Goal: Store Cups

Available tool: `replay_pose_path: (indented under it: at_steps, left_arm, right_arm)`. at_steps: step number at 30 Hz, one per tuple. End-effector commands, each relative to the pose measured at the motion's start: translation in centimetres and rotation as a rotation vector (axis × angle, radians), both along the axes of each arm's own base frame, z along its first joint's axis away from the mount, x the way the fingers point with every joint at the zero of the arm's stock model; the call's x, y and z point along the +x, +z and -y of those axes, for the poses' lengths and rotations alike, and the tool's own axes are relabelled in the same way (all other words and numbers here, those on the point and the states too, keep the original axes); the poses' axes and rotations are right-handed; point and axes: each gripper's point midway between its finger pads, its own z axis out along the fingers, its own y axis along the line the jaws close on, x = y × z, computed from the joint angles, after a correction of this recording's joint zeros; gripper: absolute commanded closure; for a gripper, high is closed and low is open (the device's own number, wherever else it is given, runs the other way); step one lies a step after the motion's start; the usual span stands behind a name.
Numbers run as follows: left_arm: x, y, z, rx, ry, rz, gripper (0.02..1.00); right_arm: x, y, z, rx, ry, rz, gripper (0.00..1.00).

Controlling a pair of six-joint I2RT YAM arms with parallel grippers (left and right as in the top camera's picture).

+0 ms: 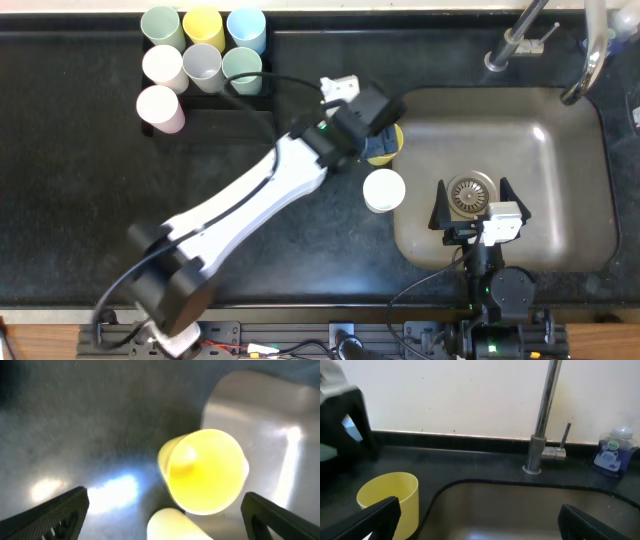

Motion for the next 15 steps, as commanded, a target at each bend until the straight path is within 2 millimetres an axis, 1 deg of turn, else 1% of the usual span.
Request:
replay_pose_path:
  at_steps: [1, 6, 11, 15]
  left_arm:
    - [0.6, 1.0, 1.4, -0.039, 0.036, -0.085, 0.02]
    - [0.3, -0.4, 1.9, -0.031, 0.027, -0.14, 0.02]
    - [-0.3, -2.2, 2.5, -0.042, 0.028, -0.21, 0.02]
    - [-0.7, -3.6, 2.3, -0.036, 0.028, -0.27, 0.02]
  right_arm:
    - [0.0, -0.4, 0.1, 0.008, -0.002, -0.001, 0.003]
    - [0.0, -0.4, 0.1, 0.008, -0.002, -0.001, 0.003]
    - [0.0, -0.4, 0.1, 0.008, -0.002, -0.001, 0.003]
    - [0.0, -0.4, 0.1, 0.008, -0.002, -0.001, 0.005]
